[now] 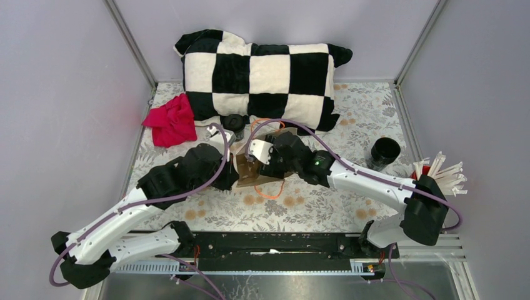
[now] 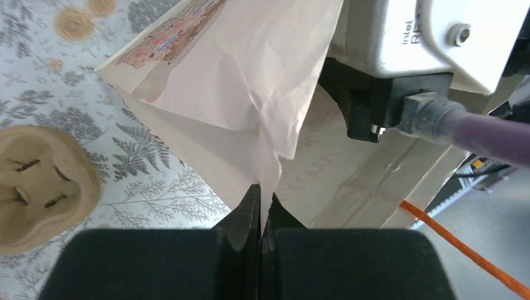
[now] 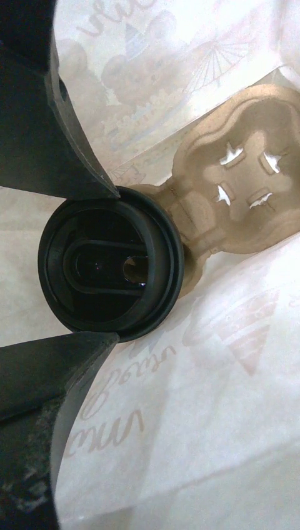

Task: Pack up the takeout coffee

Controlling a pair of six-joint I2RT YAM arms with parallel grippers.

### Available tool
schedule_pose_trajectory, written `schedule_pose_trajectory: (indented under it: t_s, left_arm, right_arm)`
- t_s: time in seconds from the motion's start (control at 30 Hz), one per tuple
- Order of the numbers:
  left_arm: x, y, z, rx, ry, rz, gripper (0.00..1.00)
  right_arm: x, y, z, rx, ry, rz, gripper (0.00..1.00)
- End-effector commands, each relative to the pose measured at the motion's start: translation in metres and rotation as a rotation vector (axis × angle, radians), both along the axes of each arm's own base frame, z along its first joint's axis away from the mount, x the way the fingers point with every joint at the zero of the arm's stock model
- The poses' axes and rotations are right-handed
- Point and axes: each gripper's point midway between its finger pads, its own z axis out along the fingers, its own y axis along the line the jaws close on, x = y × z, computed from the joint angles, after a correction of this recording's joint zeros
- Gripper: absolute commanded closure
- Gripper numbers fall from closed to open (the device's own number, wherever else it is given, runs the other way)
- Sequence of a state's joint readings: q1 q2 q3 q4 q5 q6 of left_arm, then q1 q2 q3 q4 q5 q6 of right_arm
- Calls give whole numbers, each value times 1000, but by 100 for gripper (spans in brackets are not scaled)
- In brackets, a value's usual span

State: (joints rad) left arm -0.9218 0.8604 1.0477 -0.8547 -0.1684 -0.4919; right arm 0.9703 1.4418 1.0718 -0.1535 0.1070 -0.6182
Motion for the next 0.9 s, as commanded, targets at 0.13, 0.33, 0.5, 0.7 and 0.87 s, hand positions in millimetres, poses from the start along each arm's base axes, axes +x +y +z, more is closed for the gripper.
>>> schedule_pose_trajectory:
  t_s: [0.13, 0.33, 0.5, 0.7, 0.87]
  left_arm:
    - [-22, -16, 17, -81, 127, -56, 100]
    - [-26, -14, 13, -77, 159, -41, 100]
    - [-21, -4, 7, -37, 183, 43, 100]
    - [-8, 15, 9, 39, 200, 182, 100]
    - [10, 27, 22, 64, 173, 285, 100]
  right_arm:
    - [-36, -22, -25, -70, 184, 35, 54]
    - [-43, -15, -48, -96, 241, 70, 54]
    - [-51, -8, -69, -144, 316, 122, 53]
    - [-63, -11, -94, -223, 410, 167, 54]
    - [-80, -20, -111, -325, 525, 209, 54]
